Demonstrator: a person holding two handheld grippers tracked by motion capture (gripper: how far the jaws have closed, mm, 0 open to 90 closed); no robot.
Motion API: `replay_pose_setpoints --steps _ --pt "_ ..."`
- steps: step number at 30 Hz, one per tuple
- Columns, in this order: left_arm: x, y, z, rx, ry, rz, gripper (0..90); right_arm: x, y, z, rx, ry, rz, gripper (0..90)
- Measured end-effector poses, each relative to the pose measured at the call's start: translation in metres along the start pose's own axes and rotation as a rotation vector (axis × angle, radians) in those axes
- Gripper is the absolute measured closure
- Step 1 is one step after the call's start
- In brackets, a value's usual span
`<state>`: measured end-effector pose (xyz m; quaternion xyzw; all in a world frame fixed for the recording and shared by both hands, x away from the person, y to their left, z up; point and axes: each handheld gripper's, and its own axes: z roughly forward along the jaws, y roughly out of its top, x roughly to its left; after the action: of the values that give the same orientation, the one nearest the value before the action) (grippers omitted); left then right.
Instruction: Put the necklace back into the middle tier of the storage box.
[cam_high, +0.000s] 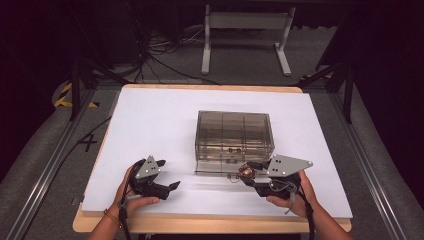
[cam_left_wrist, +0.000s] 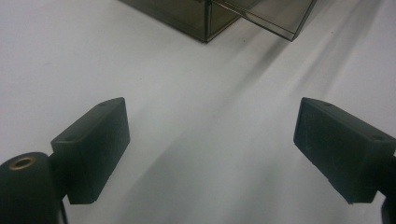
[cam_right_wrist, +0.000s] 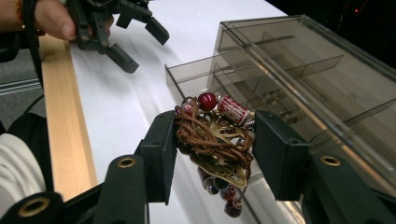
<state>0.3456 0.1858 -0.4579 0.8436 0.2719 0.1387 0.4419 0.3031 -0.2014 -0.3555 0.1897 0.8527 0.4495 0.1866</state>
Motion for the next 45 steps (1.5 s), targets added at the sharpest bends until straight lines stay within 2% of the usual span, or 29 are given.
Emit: replay_pose_setpoints --steps 8,13,22,32,45 --pt "0.000 0.000 0.000 -0.002 0.002 0.001 11.2 -0.007 0.013 0.009 -0.006 -0.007 -0.015 51.8" --pt "0.000 0.000 0.000 -0.001 0.003 0.006 11.2 -0.011 0.017 0.017 -0.012 -0.003 -0.005 51.8" --pt "0.000 0.000 0.000 -0.001 0.002 0.008 11.2 -0.015 0.019 0.033 0.016 0.005 -0.003 51.8" --pt "-0.001 0.000 0.000 0.002 -0.004 0.008 11.2 -0.018 0.017 0.048 0.039 0.003 0.004 51.7" --pt "-0.001 0.001 0.001 0.011 -0.004 0.029 11.3 -0.023 0.001 0.061 0.093 0.006 0.018 51.6"
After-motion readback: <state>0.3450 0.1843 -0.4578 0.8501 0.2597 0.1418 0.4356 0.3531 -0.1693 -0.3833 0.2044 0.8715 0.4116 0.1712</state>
